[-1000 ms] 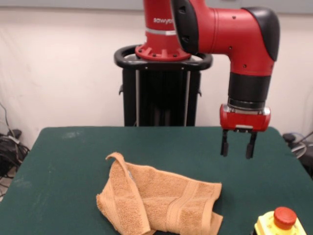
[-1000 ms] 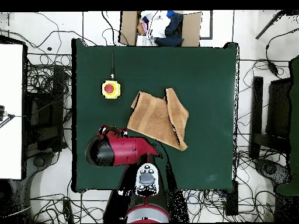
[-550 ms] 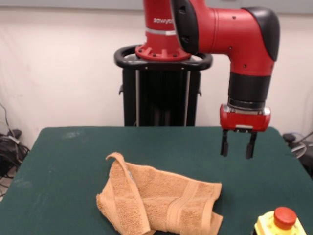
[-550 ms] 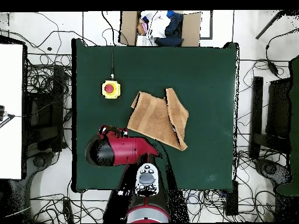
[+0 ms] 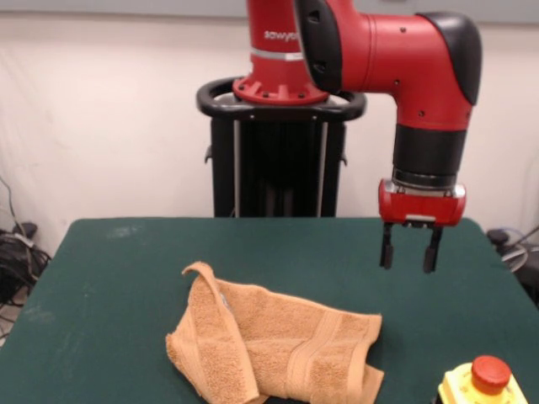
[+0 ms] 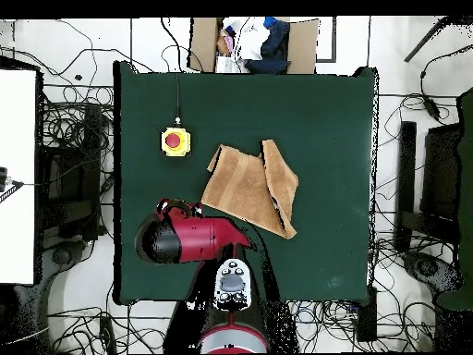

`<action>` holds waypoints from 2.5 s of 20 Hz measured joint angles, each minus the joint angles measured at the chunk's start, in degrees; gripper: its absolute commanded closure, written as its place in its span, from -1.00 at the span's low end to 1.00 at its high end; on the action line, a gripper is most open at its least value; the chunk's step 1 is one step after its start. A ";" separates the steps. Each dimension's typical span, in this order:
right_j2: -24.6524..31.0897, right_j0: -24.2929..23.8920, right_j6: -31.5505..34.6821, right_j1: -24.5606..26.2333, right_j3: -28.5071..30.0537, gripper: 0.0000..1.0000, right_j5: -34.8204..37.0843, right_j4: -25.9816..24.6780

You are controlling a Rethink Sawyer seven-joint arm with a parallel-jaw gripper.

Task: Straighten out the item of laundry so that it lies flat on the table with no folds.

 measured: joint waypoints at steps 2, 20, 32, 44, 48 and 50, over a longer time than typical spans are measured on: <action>-0.20 0.25 0.00 1.02 -0.17 -1.00 2.35 0.01; -8.19 6.99 2.56 0.58 -0.39 -1.00 32.22 3.63; -5.58 -7.64 2.58 2.32 -0.32 -1.00 -8.04 -2.18; 3.60 -32.04 1.01 -1.00 -4.50 -1.00 7.00 -8.19; 4.41 -31.65 1.01 -1.87 -4.66 -1.00 7.64 -8.54; 4.42 -29.54 1.01 -1.82 -4.56 -1.00 7.11 -8.62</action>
